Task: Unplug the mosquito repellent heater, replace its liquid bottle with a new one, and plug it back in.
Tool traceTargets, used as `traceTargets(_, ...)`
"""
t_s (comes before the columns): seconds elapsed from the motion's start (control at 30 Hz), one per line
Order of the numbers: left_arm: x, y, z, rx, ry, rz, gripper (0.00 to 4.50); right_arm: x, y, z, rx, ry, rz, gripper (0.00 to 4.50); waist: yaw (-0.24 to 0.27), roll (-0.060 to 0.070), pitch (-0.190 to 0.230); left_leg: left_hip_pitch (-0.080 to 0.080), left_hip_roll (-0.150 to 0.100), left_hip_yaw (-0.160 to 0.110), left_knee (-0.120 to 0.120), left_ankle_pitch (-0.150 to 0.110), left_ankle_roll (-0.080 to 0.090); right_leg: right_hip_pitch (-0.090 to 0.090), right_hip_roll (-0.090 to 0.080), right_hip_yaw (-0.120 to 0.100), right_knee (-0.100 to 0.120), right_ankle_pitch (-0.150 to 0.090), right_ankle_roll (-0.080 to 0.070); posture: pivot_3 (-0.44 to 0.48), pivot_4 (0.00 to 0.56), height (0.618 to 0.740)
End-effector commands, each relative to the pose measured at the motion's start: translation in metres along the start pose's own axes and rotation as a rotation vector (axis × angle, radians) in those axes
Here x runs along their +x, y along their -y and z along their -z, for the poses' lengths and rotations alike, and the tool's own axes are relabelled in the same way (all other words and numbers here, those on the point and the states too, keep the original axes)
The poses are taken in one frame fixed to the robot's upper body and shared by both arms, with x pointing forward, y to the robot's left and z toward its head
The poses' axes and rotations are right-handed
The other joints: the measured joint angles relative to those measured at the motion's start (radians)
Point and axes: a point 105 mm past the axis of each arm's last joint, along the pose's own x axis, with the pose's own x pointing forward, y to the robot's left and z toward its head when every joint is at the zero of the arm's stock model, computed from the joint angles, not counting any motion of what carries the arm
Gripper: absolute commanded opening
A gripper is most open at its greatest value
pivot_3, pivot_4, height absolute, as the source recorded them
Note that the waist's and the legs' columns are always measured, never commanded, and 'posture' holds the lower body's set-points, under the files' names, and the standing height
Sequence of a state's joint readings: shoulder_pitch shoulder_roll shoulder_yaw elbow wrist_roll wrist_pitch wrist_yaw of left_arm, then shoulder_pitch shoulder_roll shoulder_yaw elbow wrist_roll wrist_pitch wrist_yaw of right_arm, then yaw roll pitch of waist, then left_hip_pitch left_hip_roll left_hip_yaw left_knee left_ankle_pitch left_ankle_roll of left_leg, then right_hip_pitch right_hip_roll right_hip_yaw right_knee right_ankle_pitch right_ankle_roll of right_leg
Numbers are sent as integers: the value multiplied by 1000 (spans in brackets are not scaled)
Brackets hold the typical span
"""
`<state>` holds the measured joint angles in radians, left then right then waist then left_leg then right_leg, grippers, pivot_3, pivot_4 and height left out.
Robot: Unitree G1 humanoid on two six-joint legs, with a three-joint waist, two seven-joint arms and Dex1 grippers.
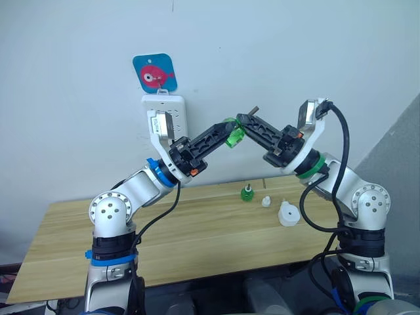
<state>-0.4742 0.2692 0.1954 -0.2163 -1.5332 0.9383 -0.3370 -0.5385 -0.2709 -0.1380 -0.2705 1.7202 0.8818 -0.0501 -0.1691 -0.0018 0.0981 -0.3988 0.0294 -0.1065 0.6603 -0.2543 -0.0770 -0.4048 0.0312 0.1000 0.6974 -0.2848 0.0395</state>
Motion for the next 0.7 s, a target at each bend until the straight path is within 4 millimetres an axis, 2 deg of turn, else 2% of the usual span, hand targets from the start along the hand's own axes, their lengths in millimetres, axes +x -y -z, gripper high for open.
traceTargets(0.03, 3, 9, 2, -8, -5, 44, 4313, 5, -22, -7, -32, 16, -73, 808, 0, 0, 0, 0, 0, 0, 0, 0, 0, 0, 0, 0, 0, 0, 0, -159, 16, 736)
traceTargets(0.13, 2, 8, 1, -5, 0, 36, 3684, 7, -24, -7, -31, 17, -74, 808, 0, 0, 0, 0, 0, 0, 0, 0, 0, 0, 0, 0, 0, 0, 0, -158, 18, 736)
traceTargets(0.3, 3, 7, -2, -3, 18, 30, 2274, 10, -28, -6, -30, 11, -78, 808, 0, 0, 0, 0, 0, 0, 0, 0, 0, 0, 0, 0, 0, 0, 0, -156, 19, 736)
traceTargets(0.7, 1, 8, 1, -25, 1, 46, 2242, 9, -28, -7, -27, 12, -67, 808, 0, 0, 0, 0, 0, 0, 0, 0, 0, 0, 0, 0, 0, 0, 0, -158, 22, 736)
